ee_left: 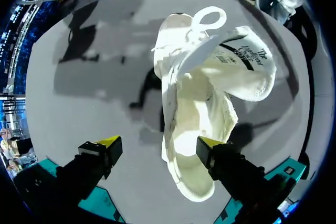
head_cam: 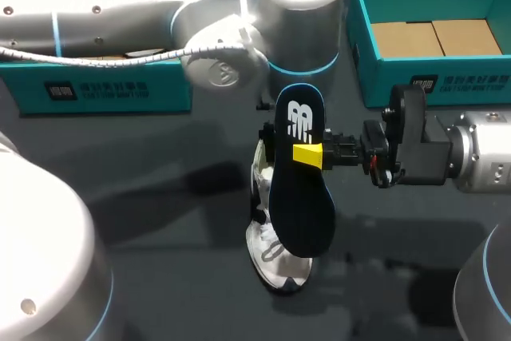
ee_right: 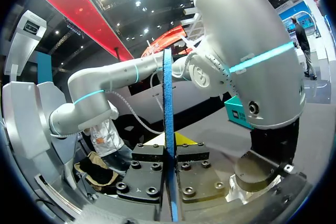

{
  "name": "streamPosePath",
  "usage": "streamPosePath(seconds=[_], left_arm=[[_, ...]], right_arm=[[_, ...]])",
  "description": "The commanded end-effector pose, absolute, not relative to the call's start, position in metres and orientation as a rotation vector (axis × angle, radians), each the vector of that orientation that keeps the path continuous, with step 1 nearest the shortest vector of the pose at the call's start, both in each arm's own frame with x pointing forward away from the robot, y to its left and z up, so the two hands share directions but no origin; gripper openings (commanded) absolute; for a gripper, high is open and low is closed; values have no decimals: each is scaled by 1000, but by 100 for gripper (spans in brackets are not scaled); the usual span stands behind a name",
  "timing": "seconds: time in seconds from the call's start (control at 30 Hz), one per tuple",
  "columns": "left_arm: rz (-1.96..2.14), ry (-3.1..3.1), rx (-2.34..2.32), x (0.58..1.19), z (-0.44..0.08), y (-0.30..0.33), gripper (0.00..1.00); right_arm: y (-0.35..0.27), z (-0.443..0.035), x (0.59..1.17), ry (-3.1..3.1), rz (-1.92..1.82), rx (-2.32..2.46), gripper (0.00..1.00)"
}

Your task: Take the shoe out of the shoebox, open the shoe tongue, remove and reinsert the insole, then place the shoe into the shoebox

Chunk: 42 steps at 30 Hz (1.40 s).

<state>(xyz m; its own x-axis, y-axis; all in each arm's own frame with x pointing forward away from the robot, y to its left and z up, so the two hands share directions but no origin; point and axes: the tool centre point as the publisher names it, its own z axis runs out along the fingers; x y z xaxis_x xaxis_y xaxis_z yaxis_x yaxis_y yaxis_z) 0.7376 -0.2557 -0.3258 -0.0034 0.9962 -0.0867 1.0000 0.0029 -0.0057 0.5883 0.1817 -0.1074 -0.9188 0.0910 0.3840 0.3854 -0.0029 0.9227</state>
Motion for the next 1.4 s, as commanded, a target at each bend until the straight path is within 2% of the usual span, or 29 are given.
streamPosePath(seconds=[0.03,0.47,0.67,0.83,1.27,1.4], left_arm=[[-248,2075,2113,731,-288,-223,100],[-248,2075,2113,731,-288,-223,100],[-468,1965,1961,742,-274,-228,100],[-830,1831,1786,750,-228,-231,100],[-830,1831,1786,750,-228,-231,100],[-989,1743,1669,756,-224,-230,100]], right_arm=[[183,-108,587,-2057,-2024,-507,0],[183,-108,587,-2057,-2024,-507,0],[183,-108,587,-2057,-2024,-507,0],[183,-108,587,-2057,-2024,-507,0],[183,-108,587,-2057,-2024,-507,0],[183,-108,587,-2057,-2024,-507,0]])
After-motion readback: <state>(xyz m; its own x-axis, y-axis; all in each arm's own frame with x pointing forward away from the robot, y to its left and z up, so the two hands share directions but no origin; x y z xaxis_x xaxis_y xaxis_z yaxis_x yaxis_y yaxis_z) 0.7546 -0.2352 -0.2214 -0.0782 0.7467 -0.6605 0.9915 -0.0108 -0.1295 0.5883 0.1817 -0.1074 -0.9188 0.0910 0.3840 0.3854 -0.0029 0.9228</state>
